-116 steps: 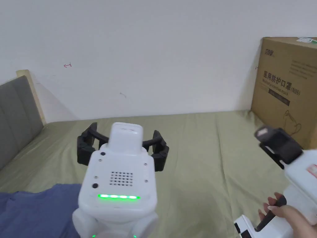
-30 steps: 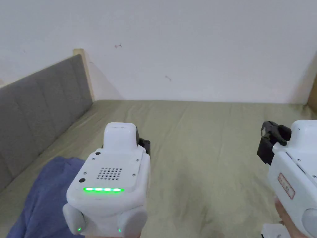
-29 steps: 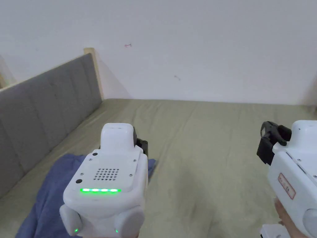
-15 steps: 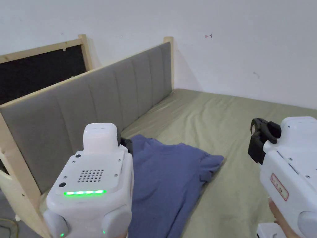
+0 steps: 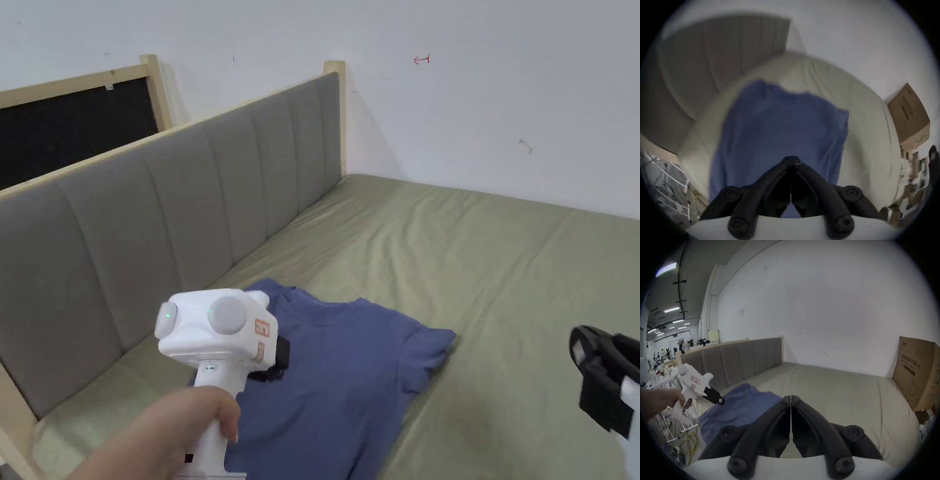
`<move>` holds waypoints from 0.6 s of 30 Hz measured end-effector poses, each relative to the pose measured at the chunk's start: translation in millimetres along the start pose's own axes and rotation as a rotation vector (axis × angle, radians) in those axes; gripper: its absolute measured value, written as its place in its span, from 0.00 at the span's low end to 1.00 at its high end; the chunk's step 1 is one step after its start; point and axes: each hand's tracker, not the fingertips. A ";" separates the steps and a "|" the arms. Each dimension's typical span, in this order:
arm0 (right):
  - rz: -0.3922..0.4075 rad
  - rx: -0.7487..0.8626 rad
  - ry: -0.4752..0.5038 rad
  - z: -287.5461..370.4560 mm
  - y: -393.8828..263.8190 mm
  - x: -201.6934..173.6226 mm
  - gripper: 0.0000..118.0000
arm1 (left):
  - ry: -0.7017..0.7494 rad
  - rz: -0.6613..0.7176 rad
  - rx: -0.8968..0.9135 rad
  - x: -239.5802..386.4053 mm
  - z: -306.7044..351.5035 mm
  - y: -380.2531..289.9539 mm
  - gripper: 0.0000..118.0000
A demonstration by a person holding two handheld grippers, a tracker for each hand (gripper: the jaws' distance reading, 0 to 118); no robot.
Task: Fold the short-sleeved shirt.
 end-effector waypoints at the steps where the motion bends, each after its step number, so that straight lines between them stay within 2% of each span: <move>1: -0.011 -0.024 -0.009 -4.4 -5.3 7.6 0.00 | 0.068 -0.017 -0.048 -2.5 -22.5 3.3 0.03; 2: -0.023 -0.048 -0.017 -8.6 -10.3 14.5 0.00 | 0.136 -0.067 -0.054 -1.6 -37.9 5.8 0.31; 3: -0.031 -0.065 -0.025 -11.9 -14.3 19.8 0.00 | 0.183 -0.094 -0.053 -1.1 -50.1 3.2 0.64; 4: -0.041 -0.083 -0.031 -15.8 -19.7 26.6 0.00 | 0.184 -0.116 -0.058 -2.3 -62.7 6.2 0.80; 8: -0.066 -0.147 -0.053 -28.9 -36.2 44.0 0.00 | 0.136 -0.030 -0.081 -7.9 -100.4 18.4 0.81; 10: -0.072 -0.164 -0.053 -33.5 -42.4 49.0 0.00 | 0.131 -0.034 -0.094 -4.0 -121.3 17.4 0.98; 11: -0.072 -0.170 -0.055 -35.5 -45.4 50.9 0.00 | 0.111 -0.069 -0.112 -1.2 -132.2 12.3 1.00; 12: -0.071 -0.175 -0.057 -36.9 -47.7 50.7 0.00 | 0.240 -0.143 -0.112 5.4 -142.2 8.0 1.00; 13: -0.069 -0.179 -0.060 -38.2 -49.4 51.8 0.00 | 0.258 -0.177 -0.086 9.6 -147.1 4.6 1.00; 14: -0.069 -0.182 -0.064 -39.3 -50.4 52.8 0.00 | 0.260 -0.176 -0.019 13.3 -142.3 -0.5 1.00; 18: -0.091 -0.181 -0.068 -40.1 -51.1 54.3 0.00 | 0.221 -0.176 0.029 8.5 -131.4 -12.4 0.99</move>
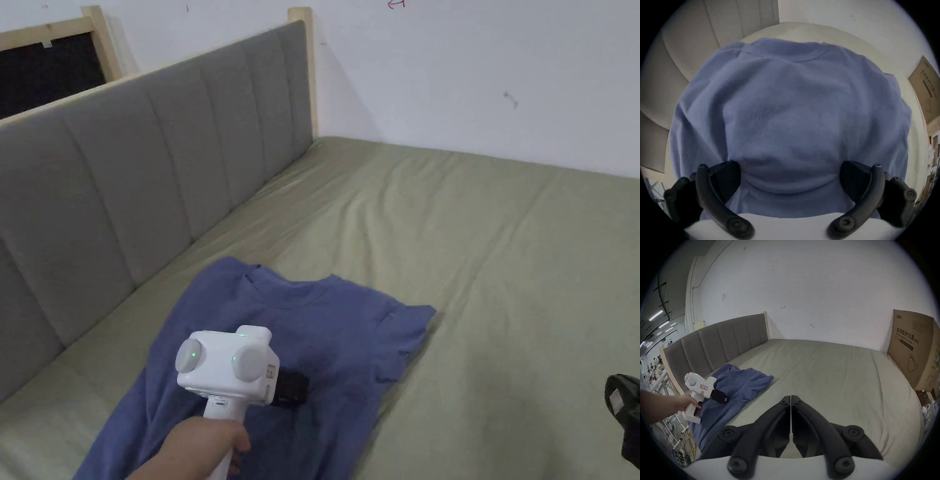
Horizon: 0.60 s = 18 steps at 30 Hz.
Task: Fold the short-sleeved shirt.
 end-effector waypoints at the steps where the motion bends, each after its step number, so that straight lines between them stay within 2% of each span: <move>1: -0.003 0.000 0.000 0.9 0.9 -0.2 0.00 | -0.009 0.000 -0.006 -4.7 5.2 0.8 0.95; 2: -0.002 0.001 0.002 2.9 2.1 -0.9 0.00 | 0.000 -0.008 0.003 -4.0 11.0 0.0 0.81; 3: 0.001 0.002 0.003 5.0 3.2 -1.7 0.00 | 0.000 -0.017 0.015 -3.4 18.3 -1.0 0.60; 4: 0.009 0.006 0.006 8.2 4.7 -2.9 0.00 | -0.021 -0.031 0.045 -2.7 32.1 -1.1 0.27; 5: 0.017 0.010 0.008 11.9 6.0 -4.0 0.00 | -0.035 -0.053 0.078 -1.5 44.5 -0.9 0.00; 8: 0.018 0.042 0.019 26.1 9.8 -4.9 0.00 | -0.035 -0.093 0.114 -3.5 77.3 -4.8 0.00; 10: -0.016 0.100 0.029 39.5 12.5 -3.8 0.00 | -0.041 -0.099 0.202 -11.5 107.0 0.1 0.00; 14: -0.021 0.138 0.016 63.8 23.0 0.5 0.00 | -0.088 0.013 0.361 -22.0 173.0 8.3 0.00; 18: -0.034 0.175 -0.004 89.0 31.2 9.4 0.00 | -0.100 -0.072 0.561 -5.0 252.6 20.1 0.00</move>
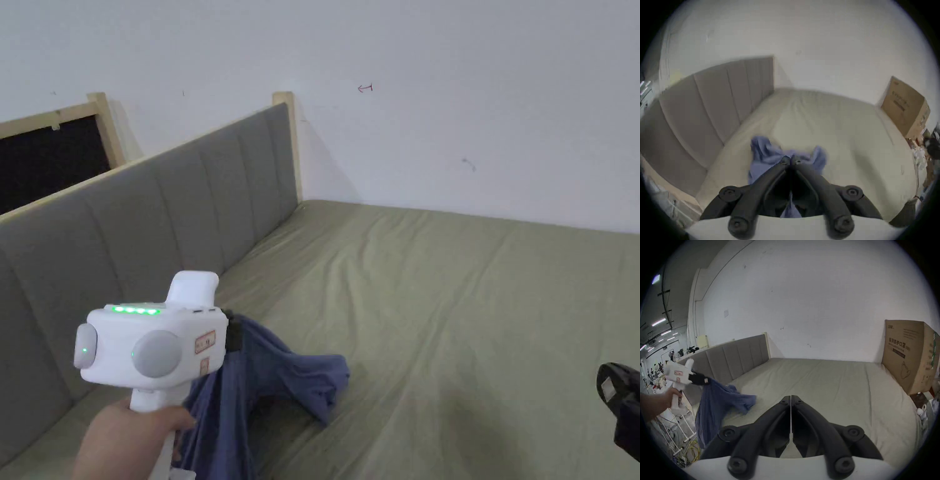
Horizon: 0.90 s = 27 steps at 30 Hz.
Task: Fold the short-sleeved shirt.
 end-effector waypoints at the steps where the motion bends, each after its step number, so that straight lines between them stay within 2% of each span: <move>1: -0.005 0.014 -0.005 8.2 3.0 3.0 0.00 | -0.019 -0.016 0.050 11.5 17.0 18.5 0.00; 3: -0.006 0.041 -0.024 24.6 8.1 8.3 0.00 | -0.083 -0.049 0.130 35.6 45.5 49.3 0.00; 8: -0.008 0.108 -0.083 72.2 22.0 29.3 0.00 | -0.306 -0.162 0.270 139.7 119.4 120.5 0.00; 13: -0.006 0.175 -0.184 121.3 34.2 62.6 0.00 | -0.535 -0.203 0.209 238.1 133.1 145.2 0.00; 18: -0.036 0.196 -0.297 161.7 30.5 105.3 0.00 | -0.666 -0.259 0.032 333.4 81.1 116.7 0.00; 22: -0.085 0.137 -0.378 173.5 8.2 141.8 0.00 | -0.728 -0.224 -0.297 403.5 -4.3 48.5 0.00; 27: -0.141 0.013 -0.427 161.3 -33.3 171.9 0.00 | -0.696 -0.170 -0.674 454.8 -90.5 -62.8 0.01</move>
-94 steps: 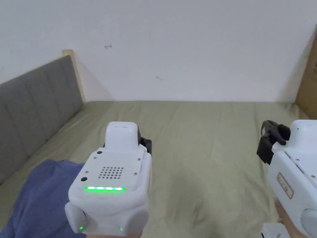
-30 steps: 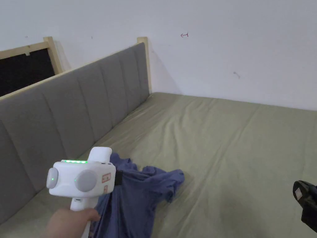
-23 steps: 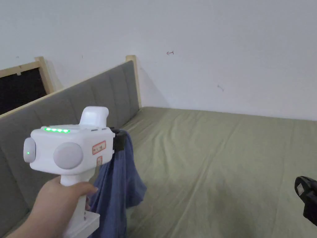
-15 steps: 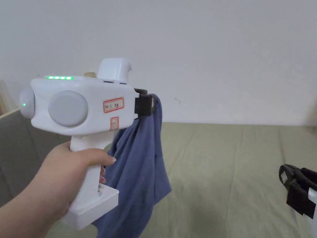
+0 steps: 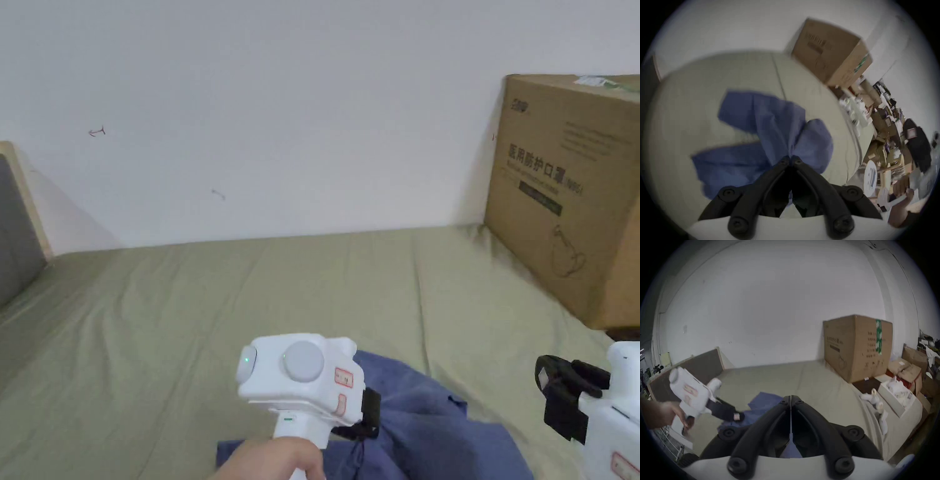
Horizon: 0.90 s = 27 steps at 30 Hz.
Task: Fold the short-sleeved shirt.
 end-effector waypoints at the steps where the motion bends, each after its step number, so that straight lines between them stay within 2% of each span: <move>1: -0.002 -0.022 -0.003 -5.1 -6.6 2.3 0.00 | -0.026 0.038 -0.031 -4.8 -15.3 -4.8 0.11; 2: -0.006 -0.043 -0.002 -9.3 -12.6 4.0 0.00 | -0.030 0.064 -0.047 -8.9 -27.1 -9.4 0.46; 3: -0.008 -0.057 -0.002 -12.2 -16.9 5.0 0.00 | -0.044 0.083 -0.044 -11.6 -32.5 -12.4 0.71; 4: -0.009 -0.061 0.001 -14.5 -20.2 4.6 0.00 | -0.051 0.098 -0.040 -14.7 -32.8 -16.7 0.82; 7: -0.006 -0.071 0.008 -17.4 -22.2 0.6 0.00 | -0.053 0.134 0.006 -20.7 -13.2 -12.8 0.81; 9: -0.001 -0.062 0.020 -16.8 -18.0 -3.4 0.00 | -0.025 0.115 0.099 -22.7 22.5 -6.8 0.81; 13: -0.001 0.018 0.045 -6.3 -0.6 -14.6 0.00 | 0.056 0.064 0.452 -22.1 120.5 -19.6 0.81; 17: 0.007 0.158 0.057 11.0 13.2 -30.1 0.00 | 0.305 -0.047 0.889 -14.2 187.9 -81.3 0.80; 19: 0.021 0.224 0.047 19.5 15.3 -39.2 0.00 | 0.397 -0.088 1.020 -11.9 201.7 -113.5 0.75; 20: 0.024 0.251 0.042 24.1 15.9 -43.8 0.00 | 0.420 -0.109 1.058 -13.8 204.0 -128.7 0.59; 22: 0.021 0.295 0.044 33.4 15.8 -51.0 0.00 | 0.429 -0.093 1.092 -13.7 211.6 -153.2 0.13; 23: 0.024 0.321 0.042 39.4 15.2 -54.9 0.00 | 0.454 -0.065 1.094 -14.0 212.5 -163.0 0.13; 25: 0.040 0.367 0.031 48.8 13.7 -61.1 0.00 | 0.517 -0.009 1.111 -14.6 214.5 -179.3 0.00; 27: 0.057 0.377 0.027 53.5 11.2 -65.0 0.00 | 0.440 0.028 1.137 -20.5 217.8 -190.6 0.00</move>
